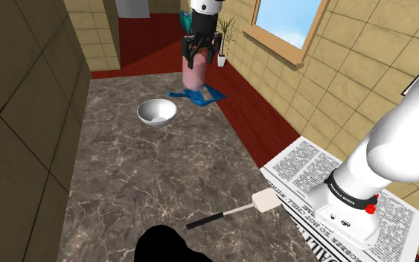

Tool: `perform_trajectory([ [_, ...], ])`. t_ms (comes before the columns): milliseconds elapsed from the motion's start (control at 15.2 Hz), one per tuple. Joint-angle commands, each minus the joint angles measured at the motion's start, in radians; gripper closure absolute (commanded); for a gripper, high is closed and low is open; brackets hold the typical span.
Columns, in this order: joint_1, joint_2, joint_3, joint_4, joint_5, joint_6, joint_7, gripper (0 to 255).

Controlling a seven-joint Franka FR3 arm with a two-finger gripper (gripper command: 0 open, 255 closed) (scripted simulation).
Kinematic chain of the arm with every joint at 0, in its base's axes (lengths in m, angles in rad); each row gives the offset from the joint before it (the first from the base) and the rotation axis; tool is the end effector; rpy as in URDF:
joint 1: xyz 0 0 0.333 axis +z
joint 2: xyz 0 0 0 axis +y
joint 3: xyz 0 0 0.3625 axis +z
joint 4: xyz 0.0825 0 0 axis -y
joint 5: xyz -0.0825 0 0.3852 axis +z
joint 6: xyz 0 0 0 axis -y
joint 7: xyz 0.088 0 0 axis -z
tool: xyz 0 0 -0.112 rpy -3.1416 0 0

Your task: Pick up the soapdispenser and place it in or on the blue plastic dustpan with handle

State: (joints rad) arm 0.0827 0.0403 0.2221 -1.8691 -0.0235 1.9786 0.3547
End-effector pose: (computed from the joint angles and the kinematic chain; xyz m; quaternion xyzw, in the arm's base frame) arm 0.5573 0.1716 0.5367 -0.9991 0.0209 -0.0353 0.0052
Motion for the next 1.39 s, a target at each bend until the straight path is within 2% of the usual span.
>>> perform_trajectory([
  [0,-0.009,0.024,-0.008,0.04,-0.003,-0.017,-0.017,255],
  [330,-0.05,0.149,-0.045,0.207,-0.018,-0.059,-0.095,255],
  [726,-0.092,0.325,-0.079,0.46,-0.029,-0.137,-0.177,255],
  [1320,-0.094,0.333,-0.08,0.351,-0.032,-0.02,-0.175,255],
])
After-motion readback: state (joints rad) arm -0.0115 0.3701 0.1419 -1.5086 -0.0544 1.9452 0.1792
